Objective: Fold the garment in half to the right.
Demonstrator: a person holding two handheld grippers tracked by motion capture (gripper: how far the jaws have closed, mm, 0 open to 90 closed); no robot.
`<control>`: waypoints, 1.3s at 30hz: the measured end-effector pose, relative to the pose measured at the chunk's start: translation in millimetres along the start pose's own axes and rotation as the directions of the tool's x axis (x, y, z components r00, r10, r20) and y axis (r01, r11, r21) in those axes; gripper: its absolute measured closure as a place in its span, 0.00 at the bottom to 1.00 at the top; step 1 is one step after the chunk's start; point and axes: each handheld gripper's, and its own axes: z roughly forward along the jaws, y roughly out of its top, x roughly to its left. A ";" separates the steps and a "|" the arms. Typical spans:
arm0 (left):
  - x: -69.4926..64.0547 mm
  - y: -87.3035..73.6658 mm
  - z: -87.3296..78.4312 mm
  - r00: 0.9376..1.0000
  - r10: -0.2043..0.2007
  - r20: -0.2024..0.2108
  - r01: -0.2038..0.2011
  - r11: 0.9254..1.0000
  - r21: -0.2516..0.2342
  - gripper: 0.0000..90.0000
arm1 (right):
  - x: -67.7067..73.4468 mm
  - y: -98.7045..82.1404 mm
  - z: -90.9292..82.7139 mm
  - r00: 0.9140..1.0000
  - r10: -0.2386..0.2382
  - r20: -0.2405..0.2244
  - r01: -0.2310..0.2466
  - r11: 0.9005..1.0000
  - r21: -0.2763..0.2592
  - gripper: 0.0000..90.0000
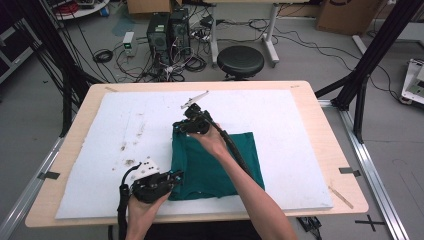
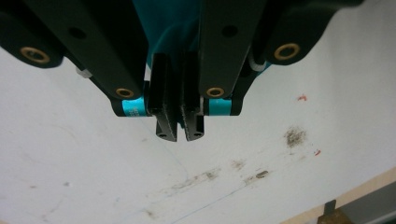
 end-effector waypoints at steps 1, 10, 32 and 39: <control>-2.0 1.7 3.4 1.000 0.005 0.007 -0.005 1.000 0.001 0.95 | -1.7 -1.8 -4.9 1.000 0.002 0.003 -0.002 1.000 -0.007 0.96; -17.7 18.4 32.1 0.997 0.043 0.067 -0.044 0.999 0.018 0.95 | -20.2 -24.4 -35.6 0.997 0.029 0.069 -0.028 1.000 -0.015 0.96; -58.7 38.1 97.5 0.983 0.109 0.146 -0.118 0.992 0.053 0.95 | -56.8 -69.0 -95.2 0.986 0.105 0.129 -0.100 0.994 -0.049 0.96; -70.4 40.6 117.9 0.980 0.107 0.165 -0.120 0.990 0.071 0.95 | -67.6 -84.7 -109.2 0.981 0.126 0.147 -0.120 0.992 -0.047 0.96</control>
